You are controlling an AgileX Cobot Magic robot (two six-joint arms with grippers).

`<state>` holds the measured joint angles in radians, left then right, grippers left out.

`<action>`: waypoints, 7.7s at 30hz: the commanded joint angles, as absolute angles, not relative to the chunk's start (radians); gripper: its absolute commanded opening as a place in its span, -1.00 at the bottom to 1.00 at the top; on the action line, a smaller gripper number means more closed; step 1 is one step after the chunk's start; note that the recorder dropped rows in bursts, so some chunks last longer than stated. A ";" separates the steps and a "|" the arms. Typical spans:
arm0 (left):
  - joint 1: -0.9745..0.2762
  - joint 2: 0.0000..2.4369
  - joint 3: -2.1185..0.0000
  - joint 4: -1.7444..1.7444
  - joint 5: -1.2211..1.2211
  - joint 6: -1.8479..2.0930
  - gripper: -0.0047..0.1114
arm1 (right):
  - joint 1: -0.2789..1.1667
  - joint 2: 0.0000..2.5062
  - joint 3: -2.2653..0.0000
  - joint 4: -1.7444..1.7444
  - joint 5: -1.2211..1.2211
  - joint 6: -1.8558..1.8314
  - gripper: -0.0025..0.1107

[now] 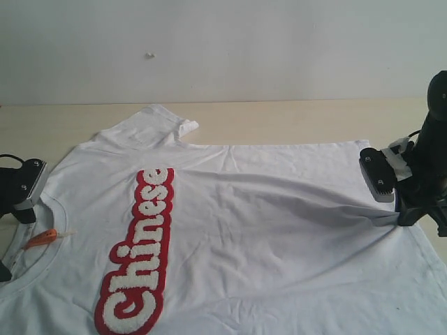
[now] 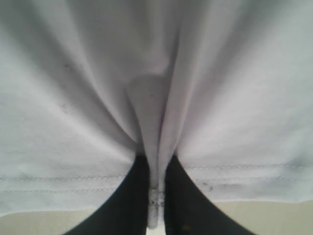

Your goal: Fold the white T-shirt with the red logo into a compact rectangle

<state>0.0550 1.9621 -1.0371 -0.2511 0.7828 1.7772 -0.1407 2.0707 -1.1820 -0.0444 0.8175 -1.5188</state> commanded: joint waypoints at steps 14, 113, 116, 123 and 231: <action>0.050 2.000 -1.013 -0.283 0.816 1.772 0.89 | -0.151 2.188 -1.136 -0.082 0.729 -1.515 -0.96; 0.050 1.580 -1.026 0.202 0.757 1.212 -0.92 | -0.151 1.683 -1.136 0.000 0.654 -1.307 -0.96; 0.050 1.471 -1.026 0.291 0.757 1.068 -0.92 | -0.151 1.554 -1.136 0.027 0.659 -1.282 -0.96; 0.050 1.273 -1.026 0.309 0.765 1.035 -0.92 | -0.151 1.382 -1.136 0.054 0.697 -1.244 -0.96; 0.044 1.790 -1.093 0.269 0.043 0.282 -0.92 | -0.151 1.922 -1.319 0.700 0.016 -1.069 -0.96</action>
